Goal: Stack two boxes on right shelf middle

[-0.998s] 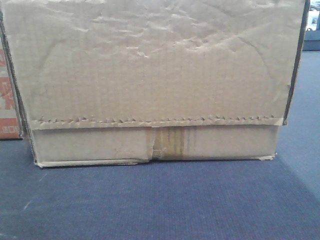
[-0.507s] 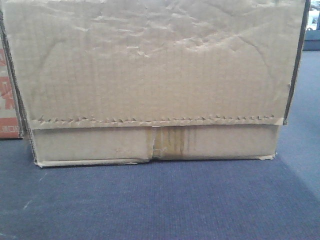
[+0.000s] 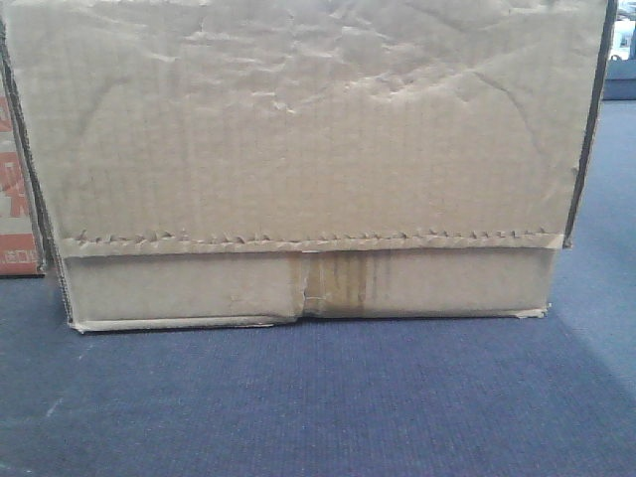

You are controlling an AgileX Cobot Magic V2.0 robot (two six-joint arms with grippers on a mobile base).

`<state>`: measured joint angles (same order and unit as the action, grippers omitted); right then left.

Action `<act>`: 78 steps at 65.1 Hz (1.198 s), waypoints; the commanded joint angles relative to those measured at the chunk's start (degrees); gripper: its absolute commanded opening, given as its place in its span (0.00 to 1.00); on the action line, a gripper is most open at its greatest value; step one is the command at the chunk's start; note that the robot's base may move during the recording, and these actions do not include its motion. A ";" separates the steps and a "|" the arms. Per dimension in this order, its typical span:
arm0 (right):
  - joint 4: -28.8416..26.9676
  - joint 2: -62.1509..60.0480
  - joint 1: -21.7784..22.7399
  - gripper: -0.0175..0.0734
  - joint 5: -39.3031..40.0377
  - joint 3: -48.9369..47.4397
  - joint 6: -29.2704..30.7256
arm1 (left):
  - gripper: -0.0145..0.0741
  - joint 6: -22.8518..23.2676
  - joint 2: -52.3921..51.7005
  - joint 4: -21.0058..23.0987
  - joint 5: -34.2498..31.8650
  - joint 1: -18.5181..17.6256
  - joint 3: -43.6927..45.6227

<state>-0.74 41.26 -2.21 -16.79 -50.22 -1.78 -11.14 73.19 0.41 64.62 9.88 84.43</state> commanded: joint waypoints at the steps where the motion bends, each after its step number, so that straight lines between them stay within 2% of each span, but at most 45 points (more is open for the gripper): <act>1: 0.74 0.85 -0.98 0.82 1.06 -0.54 0.18 | 0.82 -5.29 5.21 4.06 2.23 2.83 3.82; 6: 1.05 1.65 -1.85 0.82 1.42 -0.54 0.18 | 0.82 -8.17 9.65 4.34 2.42 3.46 5.93; 24: 1.05 3.79 -2.46 0.82 2.02 -0.54 0.18 | 0.82 -8.70 21.58 3.01 -1.58 3.71 6.75; 38: 1.05 4.21 -2.46 0.82 2.12 -0.54 0.18 | 0.82 -8.70 26.35 3.24 -4.37 4.76 6.75; 60: 1.05 4.21 -2.46 0.82 2.12 -0.54 0.18 | 0.81 -8.70 29.27 4.39 -4.85 5.37 6.75; 65: 1.05 4.21 -2.46 0.82 2.12 -0.54 0.18 | 0.76 -8.70 29.27 4.39 -4.85 5.37 6.75; 70: 1.05 4.21 -2.46 0.82 2.12 -0.54 0.18 | 0.64 -7.95 29.27 4.39 -4.74 5.37 6.75; 72: 1.05 4.21 -2.46 0.82 2.12 -0.54 0.18 | 0.50 -7.95 29.27 4.39 -4.74 5.37 6.75; 78: 1.05 4.21 -2.46 0.82 2.12 -0.54 0.18 | 0.25 -7.95 29.27 4.39 -4.49 5.37 6.75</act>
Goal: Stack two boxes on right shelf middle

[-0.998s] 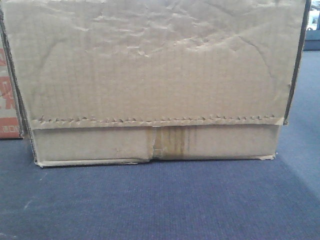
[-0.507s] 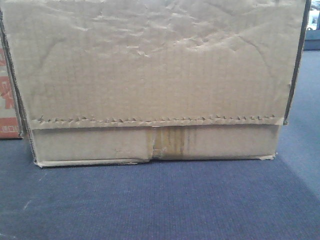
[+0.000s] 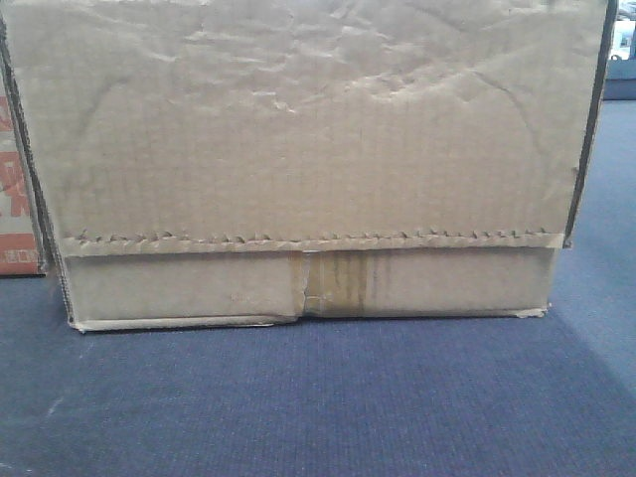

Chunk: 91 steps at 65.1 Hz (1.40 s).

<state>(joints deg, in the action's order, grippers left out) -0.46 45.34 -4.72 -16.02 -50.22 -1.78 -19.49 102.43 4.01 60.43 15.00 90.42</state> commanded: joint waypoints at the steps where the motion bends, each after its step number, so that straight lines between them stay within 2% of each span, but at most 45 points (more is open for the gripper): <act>1: 0.77 0.13 0.06 0.82 1.35 -0.54 0.18 | 0.19 0.39 0.03 0.80 -0.31 0.25 0.77; 4: 0.77 0.13 0.06 0.82 1.35 -0.54 0.18 | 0.06 0.39 0.03 0.80 -0.05 0.25 0.77; 6: 0.77 0.16 0.06 0.82 1.24 -0.54 0.18 | 0.04 0.39 0.03 0.80 0.12 0.25 0.77; 13: 0.77 0.16 0.06 0.82 1.09 -0.54 0.18 | 0.04 0.91 -0.10 0.80 0.55 0.25 0.77; 21: 0.77 0.16 0.06 0.82 0.86 -0.54 0.18 | 0.04 4.55 -1.72 -0.14 0.55 0.25 0.77; 28: 0.77 0.16 0.06 0.82 0.22 -0.54 0.18 | 0.04 8.64 -4.56 -3.10 0.43 0.25 1.21; 34: 0.77 0.16 0.06 0.82 -0.16 -0.54 0.18 | 0.04 11.20 -7.64 -5.37 1.02 0.25 3.01; 46: 0.77 0.16 0.06 0.82 -0.16 -0.54 0.18 | 0.04 13.68 -14.95 -5.37 1.26 0.25 8.58; 55: 0.77 0.16 0.06 0.82 -0.16 -0.54 0.18 | 0.04 14.33 -20.25 -2.56 1.61 0.25 12.84; 63: 0.77 0.16 0.06 0.82 -0.16 -0.54 0.18 | 0.04 15.38 -24.44 4.03 1.92 0.25 16.85; 64: 0.77 0.16 0.06 0.82 -0.16 -0.54 0.18 | 0.04 15.36 -25.39 7.48 2.15 -0.51 18.17; 71: 0.77 0.16 0.06 0.82 -0.16 -0.54 0.18 | 0.04 15.71 -26.60 11.85 2.27 -5.05 20.21; 81: 0.77 0.16 0.06 0.82 -0.16 -0.54 0.18 | 0.04 19.49 -26.05 11.99 1.62 -14.01 21.01; 91: 0.77 0.16 -0.04 0.82 -0.15 -0.54 0.18 | 0.04 24.34 -22.80 8.96 0.51 -23.54 21.12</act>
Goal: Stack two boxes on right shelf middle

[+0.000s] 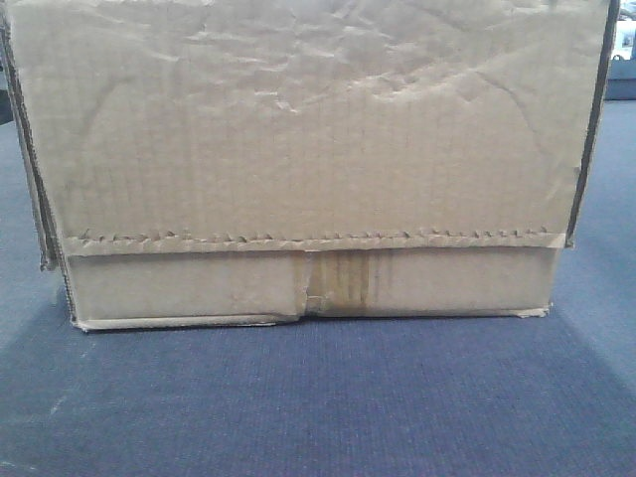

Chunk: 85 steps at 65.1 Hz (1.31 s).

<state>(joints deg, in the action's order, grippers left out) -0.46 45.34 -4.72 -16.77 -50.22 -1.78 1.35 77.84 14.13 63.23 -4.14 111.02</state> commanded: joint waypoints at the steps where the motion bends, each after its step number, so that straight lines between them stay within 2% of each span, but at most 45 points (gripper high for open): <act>1: 0.77 0.16 -0.04 0.82 0.61 -0.54 0.18 | 0.04 4.02 2.19 -1.77 -2.29 -5.20 0.52; 12: 0.77 0.16 -0.04 0.82 0.61 -0.54 0.18 | 0.04 9.73 8.34 -10.58 -2.56 -12.98 0.52; 23: 0.77 0.16 -0.04 0.82 0.61 -0.54 0.18 | 0.04 11.91 14.54 -11.94 -3.28 -16.28 0.52; 38: 0.46 0.16 -0.85 0.82 0.61 -0.54 0.18 | 0.04 14.24 20.43 -12.06 -3.51 -16.87 0.52; 49: 0.46 0.16 -1.79 0.82 0.61 -0.54 0.18 | 0.04 15.96 22.49 -14.63 -3.62 -16.87 0.52; 69: 0.46 0.16 -1.79 0.82 0.73 -0.54 0.18 | 0.05 15.96 24.31 -14.75 -1.72 -16.87 0.52; 73: 0.46 0.16 -1.79 0.82 0.84 -0.54 0.18 | 0.10 15.96 24.31 -14.75 -1.50 -16.87 0.52; 76: 0.46 0.16 -1.79 0.82 0.95 -0.54 0.18 | 0.18 15.96 24.31 -14.75 -1.50 -16.87 0.65; 85: 0.46 0.16 -1.79 0.82 0.95 -0.54 0.18 | 0.53 15.96 24.20 -14.13 -1.25 -16.87 1.40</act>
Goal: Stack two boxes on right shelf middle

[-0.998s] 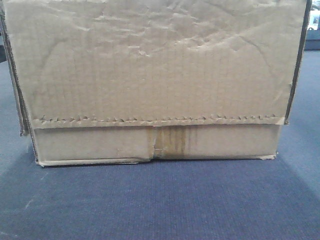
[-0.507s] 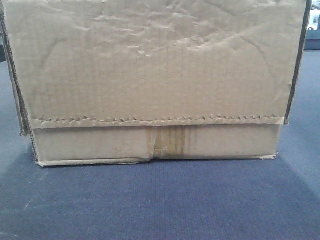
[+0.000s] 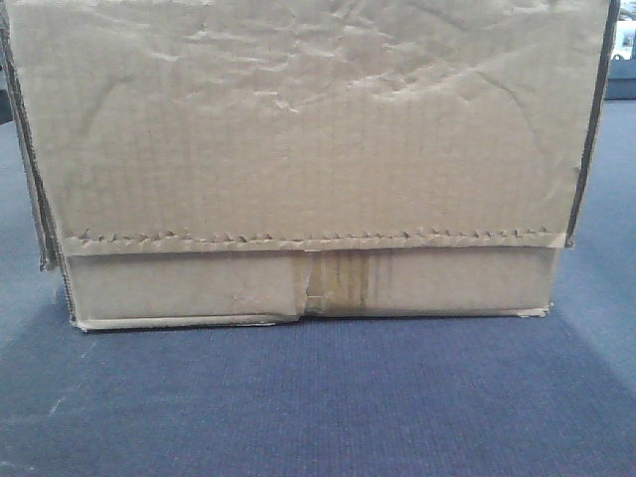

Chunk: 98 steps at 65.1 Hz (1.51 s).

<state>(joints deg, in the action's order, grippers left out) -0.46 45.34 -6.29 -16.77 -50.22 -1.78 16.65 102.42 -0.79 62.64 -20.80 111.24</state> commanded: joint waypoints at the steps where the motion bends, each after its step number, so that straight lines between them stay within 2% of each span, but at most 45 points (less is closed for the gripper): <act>1: 0.46 0.16 -0.23 0.82 0.95 -0.54 0.18 | 0.59 0.65 -0.39 0.79 -0.66 -0.20 1.46; 8: 0.46 0.16 -0.23 0.82 1.82 -0.54 0.18 | 0.83 0.65 -1.06 1.78 -0.66 -0.20 3.51; 10: 0.46 0.16 -0.23 0.82 1.98 -0.54 0.18 | 0.87 0.65 -1.50 1.80 -0.66 -0.20 4.24; 20: 0.46 0.16 -0.23 0.82 2.03 -0.54 0.18 | 0.84 0.42 -3.32 2.07 1.28 -0.20 9.60; 28: 0.46 0.16 -0.23 0.82 0.39 -0.54 0.18 | 0.84 -2.22 -5.23 0.79 4.70 -0.20 13.94; 31: 0.46 0.16 -0.23 0.82 -1.24 -1.33 0.18 | 0.84 -3.50 -6.12 -0.50 7.25 -0.20 15.75; 37: 0.46 0.52 -0.23 0.82 -4.93 -4.45 0.18 | 0.84 -4.94 -7.25 -3.65 7.32 0.50 17.93; 47: 0.46 3.30 -0.23 0.82 -11.45 -12.27 0.18 | 0.84 -7.66 -9.36 -4.75 7.32 4.32 18.09; 54: 0.46 6.26 -1.85 0.82 -16.05 -18.45 0.33 | 0.84 -10.61 -10.79 -4.75 7.32 7.31 17.75; 58: 0.46 8.54 -3.16 0.82 -19.02 -21.91 0.33 | 0.84 -12.36 -11.53 -4.75 7.32 8.93 16.86; 68: 0.46 15.79 -6.70 0.82 -27.21 -29.79 1.78 | 0.84 -12.60 -13.54 -4.34 7.32 11.86 10.47; 75: 0.46 21.21 -8.62 0.82 -33.37 -33.87 2.26 | 0.84 -13.53 -14.45 -3.54 7.32 11.86 3.66; 85: -0.46 27.28 -10.57 0.82 -40.01 -36.81 3.55 | 0.84 -13.67 -14.49 3.26 7.32 11.56 -4.13; 98: -3.25 33.07 -11.10 0.82 -43.69 -36.96 3.79 | 0.84 -13.67 -14.49 3.56 7.32 8.36 -11.61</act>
<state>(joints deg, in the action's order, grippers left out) -2.53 76.51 -17.29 -59.51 -86.56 1.22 3.07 88.49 2.01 70.56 -10.87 102.06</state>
